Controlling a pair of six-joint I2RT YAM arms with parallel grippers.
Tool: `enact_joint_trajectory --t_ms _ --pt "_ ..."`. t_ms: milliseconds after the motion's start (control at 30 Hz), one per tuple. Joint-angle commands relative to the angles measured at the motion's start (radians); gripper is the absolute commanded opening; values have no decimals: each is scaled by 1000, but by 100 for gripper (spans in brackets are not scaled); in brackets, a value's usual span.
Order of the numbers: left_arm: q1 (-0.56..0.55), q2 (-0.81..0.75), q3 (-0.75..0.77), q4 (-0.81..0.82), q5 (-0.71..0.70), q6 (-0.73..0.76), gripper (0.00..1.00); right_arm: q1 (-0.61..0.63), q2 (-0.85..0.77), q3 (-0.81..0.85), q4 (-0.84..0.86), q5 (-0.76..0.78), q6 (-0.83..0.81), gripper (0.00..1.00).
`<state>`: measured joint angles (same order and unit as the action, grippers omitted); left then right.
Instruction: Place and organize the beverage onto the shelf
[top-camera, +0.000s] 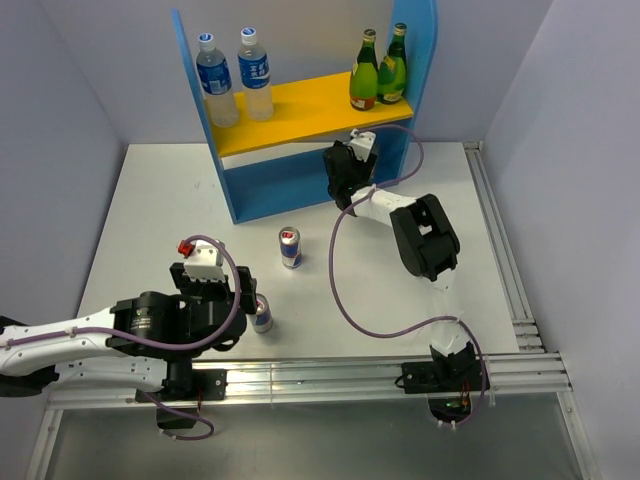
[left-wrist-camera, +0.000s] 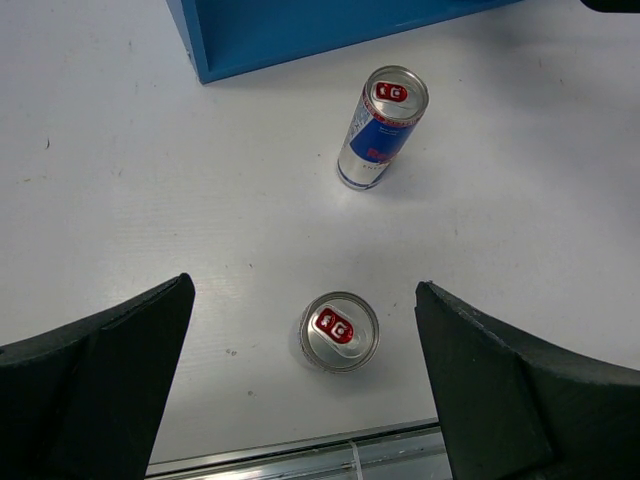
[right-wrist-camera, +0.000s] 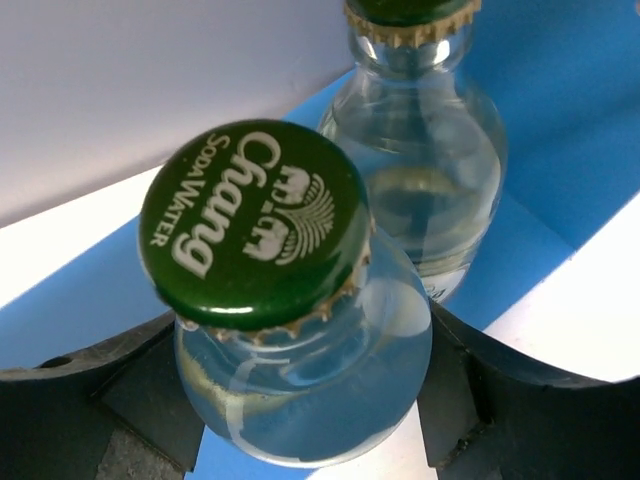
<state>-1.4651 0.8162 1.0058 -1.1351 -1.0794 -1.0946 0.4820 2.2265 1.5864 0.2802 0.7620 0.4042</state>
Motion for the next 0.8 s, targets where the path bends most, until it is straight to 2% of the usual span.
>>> enact_joint_trajectory --t_ms 0,67,533,667,767 --pt "-8 1 34 -8 -30 -16 99 -37 -13 132 39 -99 -99 69" --pt "-8 3 36 -9 -28 -14 99 -39 2 155 7 -96 -97 89" --pt "-8 3 34 -5 -27 -8 99 -36 -51 60 54 -89 -111 92" --pt "-9 5 36 -11 -30 -17 99 -19 -87 -29 157 -52 -127 88" --pt "-11 6 36 -14 -31 -21 99 -17 -105 -51 130 -38 -88 86"
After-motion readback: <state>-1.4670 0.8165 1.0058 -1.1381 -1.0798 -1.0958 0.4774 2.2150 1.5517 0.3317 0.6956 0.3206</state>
